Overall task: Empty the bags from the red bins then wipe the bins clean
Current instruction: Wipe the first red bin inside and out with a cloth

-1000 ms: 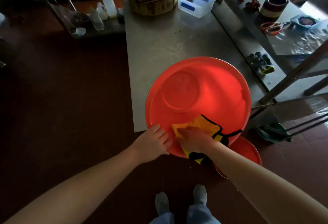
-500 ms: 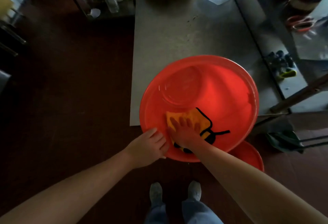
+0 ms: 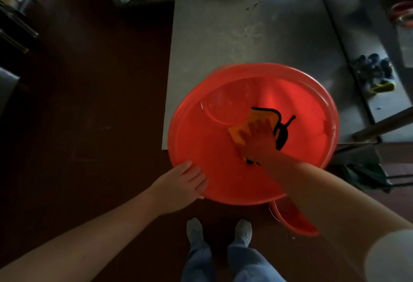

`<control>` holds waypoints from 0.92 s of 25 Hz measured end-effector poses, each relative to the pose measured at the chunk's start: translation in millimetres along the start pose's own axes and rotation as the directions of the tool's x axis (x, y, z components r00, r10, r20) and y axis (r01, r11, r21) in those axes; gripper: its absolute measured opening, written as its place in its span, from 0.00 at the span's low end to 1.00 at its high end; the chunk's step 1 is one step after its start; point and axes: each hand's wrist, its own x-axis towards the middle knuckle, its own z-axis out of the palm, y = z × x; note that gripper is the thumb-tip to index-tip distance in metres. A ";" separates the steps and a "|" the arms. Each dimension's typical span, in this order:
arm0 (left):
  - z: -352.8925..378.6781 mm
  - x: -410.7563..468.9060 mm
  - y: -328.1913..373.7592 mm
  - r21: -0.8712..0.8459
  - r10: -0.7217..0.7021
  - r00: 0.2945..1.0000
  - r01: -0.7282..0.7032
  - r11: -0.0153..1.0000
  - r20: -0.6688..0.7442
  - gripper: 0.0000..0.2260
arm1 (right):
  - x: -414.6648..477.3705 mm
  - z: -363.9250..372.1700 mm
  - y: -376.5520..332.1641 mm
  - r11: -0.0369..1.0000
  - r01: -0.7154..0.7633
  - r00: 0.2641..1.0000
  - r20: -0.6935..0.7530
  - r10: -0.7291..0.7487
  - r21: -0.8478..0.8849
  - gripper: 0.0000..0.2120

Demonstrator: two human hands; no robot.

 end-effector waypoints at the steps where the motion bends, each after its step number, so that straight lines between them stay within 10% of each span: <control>1: -0.5 0.7 -1.0 0.000 0.004 1.000 -0.004 1.000 0.008 0.17 | -3.0 -7.3 9.4 1.000 -0.021 1.000 0.005 0.021 -0.013 0.32; 5: -1.2 7.2 -7.2 0.019 0.043 0.999 -0.043 0.999 -0.013 0.17 | -17.3 -19.1 -9.9 0.989 -0.148 0.984 0.099 0.149 -0.024 0.33; 11: 0.4 20.3 -10.8 -0.026 0.054 0.994 -0.056 0.998 -0.092 0.18 | -2.2 -37.3 -101.7 0.819 -0.218 0.960 0.268 0.083 0.530 0.31; 20: 5.2 19.8 -20.1 -0.062 0.012 0.987 -0.022 0.998 -0.161 0.22 | -24.1 -49.3 -5.6 0.971 -0.056 0.997 -0.057 0.044 -0.233 0.28; 23: 7.8 20.8 -20.2 -0.070 -0.012 0.983 -0.001 0.998 -0.181 0.23 | -37.1 -63.3 -1.8 0.972 -0.114 0.993 -0.054 0.105 -0.204 0.27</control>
